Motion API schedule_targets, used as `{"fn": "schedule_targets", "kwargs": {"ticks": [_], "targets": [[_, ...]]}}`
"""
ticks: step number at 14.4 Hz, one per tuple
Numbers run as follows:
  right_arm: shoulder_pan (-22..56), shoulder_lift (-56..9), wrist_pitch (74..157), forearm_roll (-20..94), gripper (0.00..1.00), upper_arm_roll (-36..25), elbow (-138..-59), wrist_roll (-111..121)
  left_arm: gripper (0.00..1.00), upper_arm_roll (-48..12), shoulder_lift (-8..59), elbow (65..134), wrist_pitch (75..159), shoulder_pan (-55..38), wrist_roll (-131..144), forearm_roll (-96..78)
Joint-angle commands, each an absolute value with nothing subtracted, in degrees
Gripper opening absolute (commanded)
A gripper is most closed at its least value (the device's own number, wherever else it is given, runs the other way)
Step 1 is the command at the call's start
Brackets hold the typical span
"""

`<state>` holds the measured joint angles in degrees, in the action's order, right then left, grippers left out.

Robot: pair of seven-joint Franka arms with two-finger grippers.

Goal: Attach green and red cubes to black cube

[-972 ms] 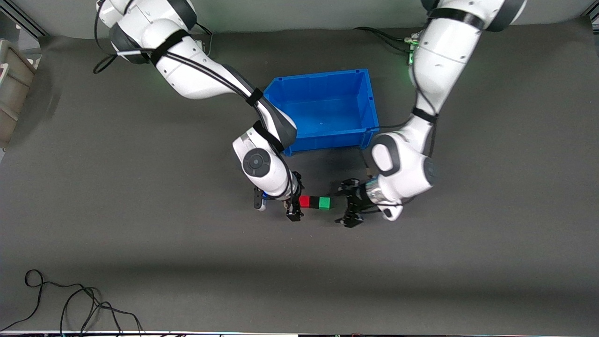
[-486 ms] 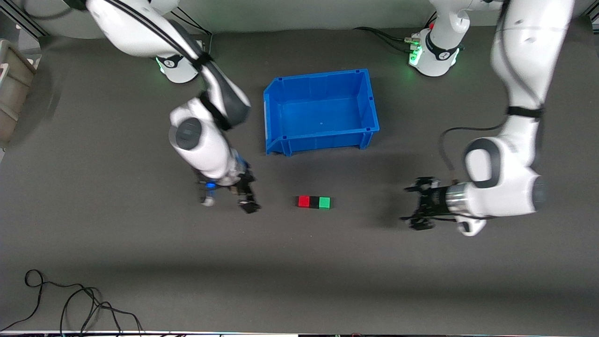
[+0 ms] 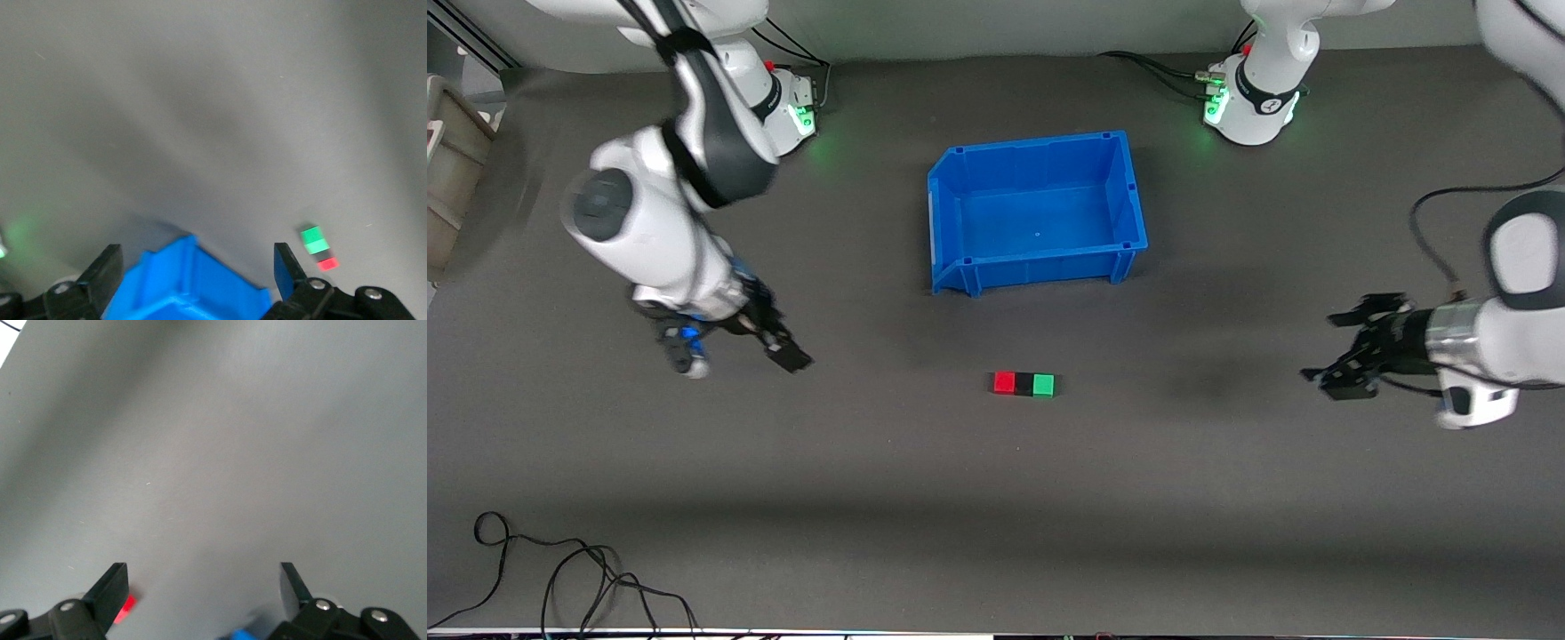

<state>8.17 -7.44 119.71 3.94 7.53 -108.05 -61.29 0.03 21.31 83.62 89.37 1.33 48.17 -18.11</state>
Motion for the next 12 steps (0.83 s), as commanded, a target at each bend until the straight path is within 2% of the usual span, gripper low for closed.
{"fn": "schedule_targets", "kwargs": {"ticks": [1,4,8,12], "targets": [[3.4,-2.6,117.5,4.3,1.0,7.5,-109.8,-49.6,1.0,-0.4,20.2,77.7,82.9,2.6,40.8,-14.5],[2.9,-0.5,113.6,4.2,1.0,3.1,-109.3,-30.9,1.0,-0.6,17.9,75.3,80.9,2.3,26.6,-9.3],[1.1,-0.5,102.4,4.0,1.0,0.5,-101.4,-19.4,1.0,-1.1,14.2,75.2,81.2,2.0,12.9,-6.9],[0.9,-0.7,98.3,3.8,1.0,-0.9,-97.8,-8.4,1.0,-1.2,10.2,77.1,81.7,1.6,3.7,-5.9]]}}
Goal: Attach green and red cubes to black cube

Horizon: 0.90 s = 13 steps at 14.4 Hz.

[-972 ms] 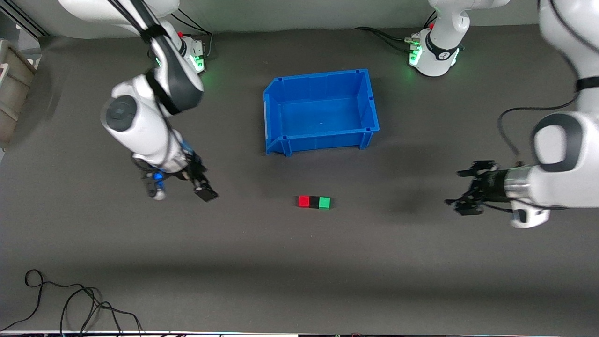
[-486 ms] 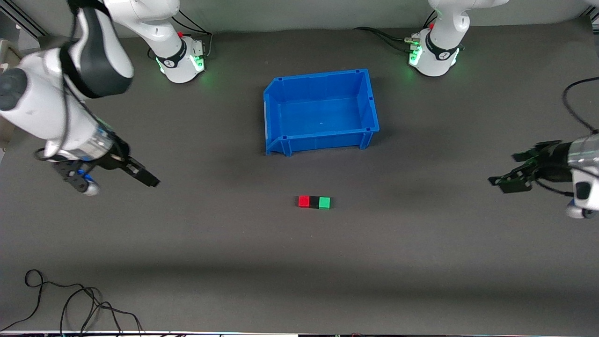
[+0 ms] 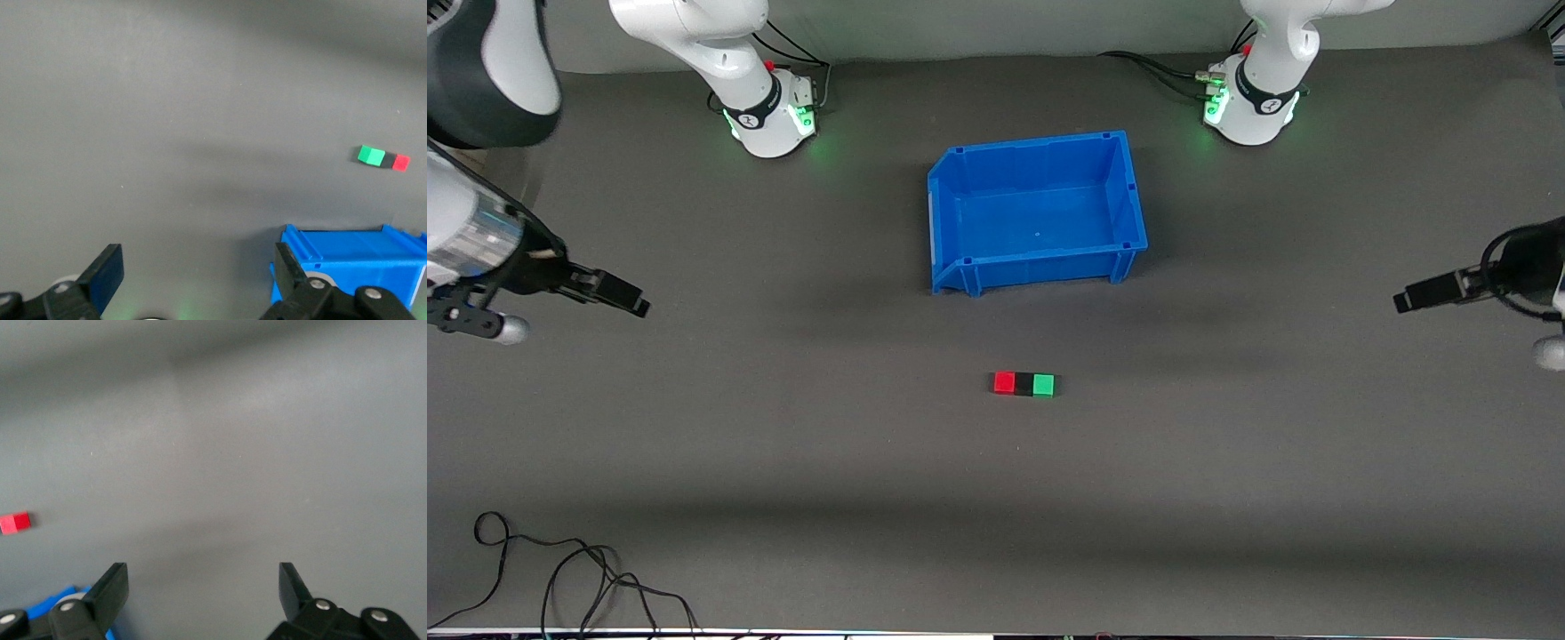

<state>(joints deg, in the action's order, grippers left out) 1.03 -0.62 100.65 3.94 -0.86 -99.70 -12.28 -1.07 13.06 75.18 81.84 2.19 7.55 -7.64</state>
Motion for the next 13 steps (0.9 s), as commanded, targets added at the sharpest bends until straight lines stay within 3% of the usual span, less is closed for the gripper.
{"fn": "schedule_targets", "kwargs": {"ticks": [1,5,13], "targets": [[1.0,-0.8,97.1,1.9,1.0,-0.8,-97.0,-8.0,1.0,-1.1,8.9,78.8,82.4,-0.2,3.3,-3.6],[1.2,-0.5,92.8,-0.2,1.0,-0.8,-95.2,-2.3,1.0,-1.1,0.6,89.7,89.0,-2.1,0.1,-0.9],[1.2,-1.3,92.2,0.4,1.0,-0.8,-92.8,-3.9,1.0,-0.9,0.4,88.7,89.5,-1.8,-3.7,0.6]]}}
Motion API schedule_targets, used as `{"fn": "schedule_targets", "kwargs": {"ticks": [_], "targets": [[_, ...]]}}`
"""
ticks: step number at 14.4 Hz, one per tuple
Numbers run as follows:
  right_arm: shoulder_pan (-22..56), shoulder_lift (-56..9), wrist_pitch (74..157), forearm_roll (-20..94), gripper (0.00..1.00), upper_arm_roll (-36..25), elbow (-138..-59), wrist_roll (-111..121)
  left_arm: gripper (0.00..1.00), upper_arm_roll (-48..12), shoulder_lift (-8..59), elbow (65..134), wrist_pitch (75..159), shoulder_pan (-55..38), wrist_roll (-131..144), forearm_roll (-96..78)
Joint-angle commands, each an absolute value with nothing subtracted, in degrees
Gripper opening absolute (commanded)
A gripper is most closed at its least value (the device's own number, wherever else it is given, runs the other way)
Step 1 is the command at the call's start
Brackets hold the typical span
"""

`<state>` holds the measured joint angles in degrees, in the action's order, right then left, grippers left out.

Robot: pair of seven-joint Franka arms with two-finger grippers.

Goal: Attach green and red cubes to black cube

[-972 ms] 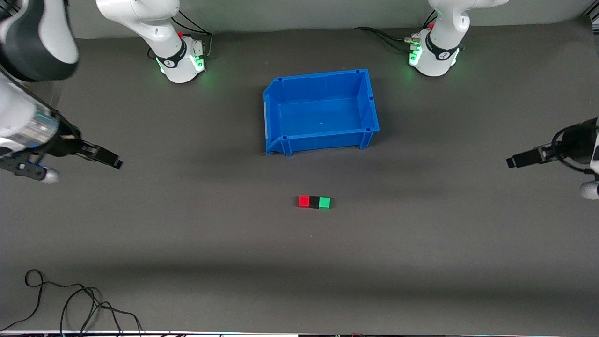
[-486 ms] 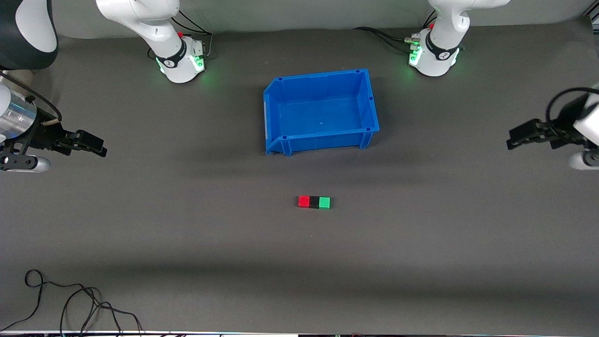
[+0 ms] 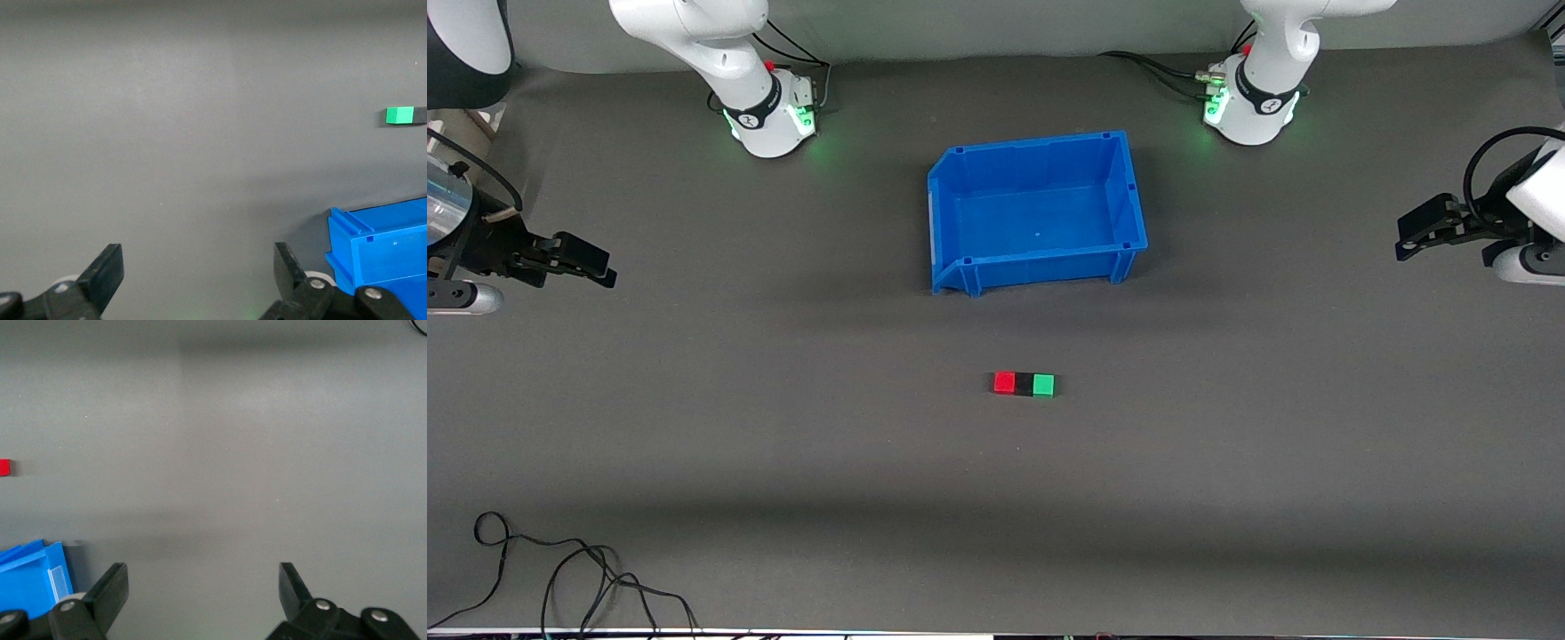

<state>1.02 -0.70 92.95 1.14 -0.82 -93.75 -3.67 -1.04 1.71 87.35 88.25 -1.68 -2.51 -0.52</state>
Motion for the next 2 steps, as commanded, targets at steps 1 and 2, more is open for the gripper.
{"fn": "schedule_targets", "kwargs": {"ticks": [1,2], "targets": [[1.2,-1.3,92.3,0.4,1.0,-0.8,-92.7,-4.0,1.0,-1.0,0.4,88.8,89.9,-1.9,-3.7,1.6],[1.2,-1.3,92.2,0.4,1.0,-0.8,-92.7,-3.9,1.0,-1.1,0.4,88.8,90.1,-1.9,-3.7,2.6]]}}
